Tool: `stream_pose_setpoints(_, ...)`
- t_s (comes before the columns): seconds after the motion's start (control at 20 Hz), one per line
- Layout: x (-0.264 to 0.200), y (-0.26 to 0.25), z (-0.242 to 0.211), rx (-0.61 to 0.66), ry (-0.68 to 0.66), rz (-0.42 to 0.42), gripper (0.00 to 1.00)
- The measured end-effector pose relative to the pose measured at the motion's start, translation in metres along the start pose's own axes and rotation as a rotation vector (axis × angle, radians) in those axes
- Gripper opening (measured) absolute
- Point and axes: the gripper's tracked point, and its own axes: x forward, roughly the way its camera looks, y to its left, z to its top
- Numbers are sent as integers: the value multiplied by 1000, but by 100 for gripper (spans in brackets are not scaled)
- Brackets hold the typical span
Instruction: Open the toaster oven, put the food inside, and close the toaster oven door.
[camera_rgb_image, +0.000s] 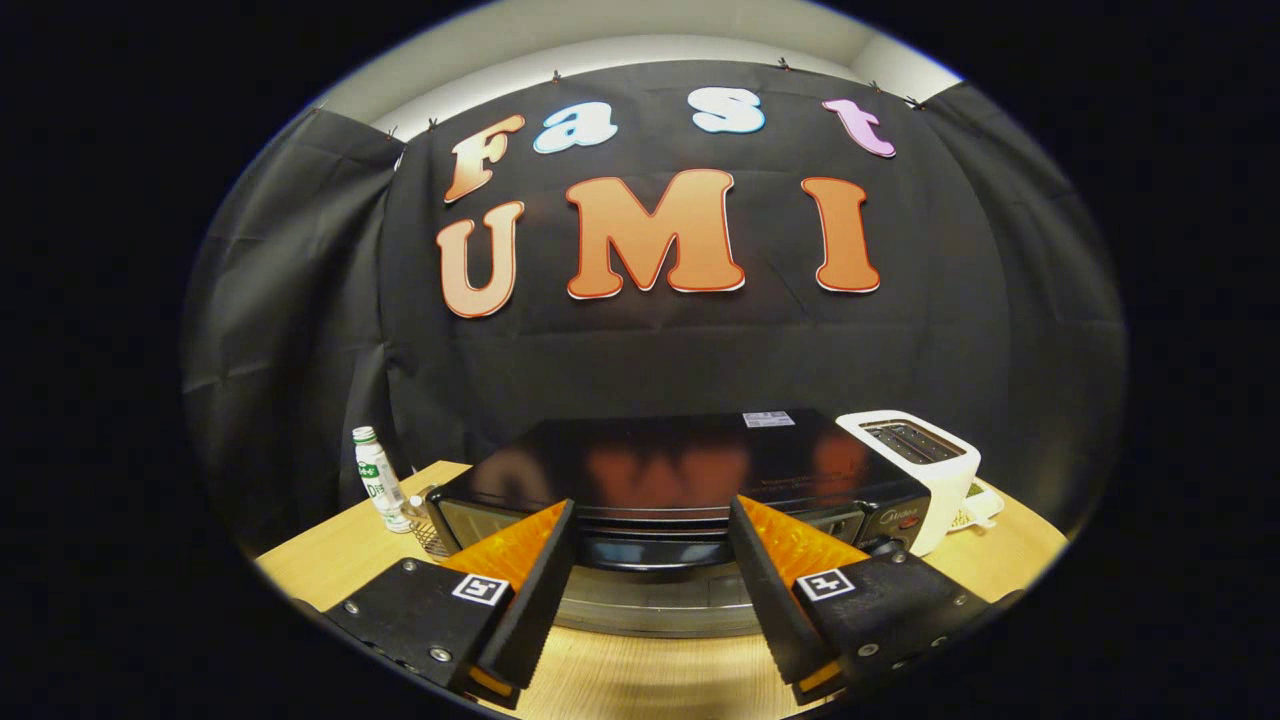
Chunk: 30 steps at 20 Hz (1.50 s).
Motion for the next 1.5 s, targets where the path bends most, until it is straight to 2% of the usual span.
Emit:
stream_pose_setpoints(0.35, -40, 5, -16, -10, 60, 51, 88)
stream_pose_setpoints(0.75, -95, 7, -62, -53, 99, 82, 88)
stream_pose_setpoints(1.0, -112, 8, -83, 71, 153, 110, 88)
stream_pose_setpoints(1.5, -127, 9, -122, 119, 293, 111, 85)
